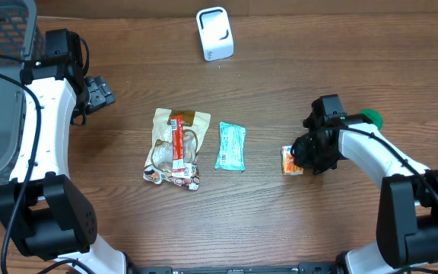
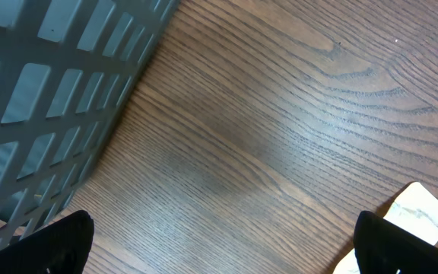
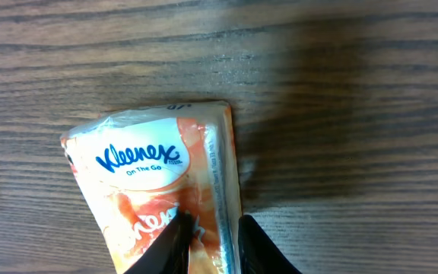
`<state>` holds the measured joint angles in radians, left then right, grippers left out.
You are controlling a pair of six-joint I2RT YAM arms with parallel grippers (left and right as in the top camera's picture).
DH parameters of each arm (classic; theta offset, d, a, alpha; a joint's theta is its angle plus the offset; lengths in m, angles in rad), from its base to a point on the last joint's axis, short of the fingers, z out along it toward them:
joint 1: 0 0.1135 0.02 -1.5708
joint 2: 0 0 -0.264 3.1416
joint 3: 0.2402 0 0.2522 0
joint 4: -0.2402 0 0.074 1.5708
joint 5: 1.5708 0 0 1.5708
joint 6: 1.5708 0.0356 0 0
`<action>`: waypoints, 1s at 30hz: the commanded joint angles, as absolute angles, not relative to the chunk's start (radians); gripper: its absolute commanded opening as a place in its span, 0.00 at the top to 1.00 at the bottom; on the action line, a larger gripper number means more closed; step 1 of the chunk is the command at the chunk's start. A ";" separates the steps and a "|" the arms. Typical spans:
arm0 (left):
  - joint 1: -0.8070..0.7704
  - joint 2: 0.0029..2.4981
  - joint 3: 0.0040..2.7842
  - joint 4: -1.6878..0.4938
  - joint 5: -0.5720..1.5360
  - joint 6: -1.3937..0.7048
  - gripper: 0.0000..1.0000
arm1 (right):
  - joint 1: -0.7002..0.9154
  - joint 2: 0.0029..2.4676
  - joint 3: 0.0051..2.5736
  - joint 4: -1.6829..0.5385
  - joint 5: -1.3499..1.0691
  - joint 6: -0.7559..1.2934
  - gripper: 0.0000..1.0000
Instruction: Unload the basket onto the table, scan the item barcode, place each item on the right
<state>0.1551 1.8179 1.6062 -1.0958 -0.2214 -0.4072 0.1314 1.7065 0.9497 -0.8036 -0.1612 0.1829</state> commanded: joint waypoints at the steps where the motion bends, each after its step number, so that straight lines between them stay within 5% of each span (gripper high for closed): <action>1: 0.157 1.797 1.626 -1.095 -0.231 -0.381 0.00 | 0.133 1.700 0.884 -0.746 -0.125 0.202 0.77; 5: 0.157 1.797 1.626 -1.095 -0.231 -0.381 0.00 | 0.133 1.700 0.847 -0.707 -0.152 0.212 0.96; 11: 0.157 1.797 1.626 -1.095 -0.231 -0.381 0.00 | 0.132 1.695 0.887 -0.717 -0.371 0.154 0.96; 23: 0.157 1.797 1.626 -1.095 -0.231 -0.381 0.00 | 0.015 1.668 0.917 -0.659 -1.447 -0.060 0.96; 30: 0.157 1.797 1.626 -1.095 -0.231 -0.381 0.00 | -0.081 1.668 0.916 -0.678 -1.570 -0.057 0.96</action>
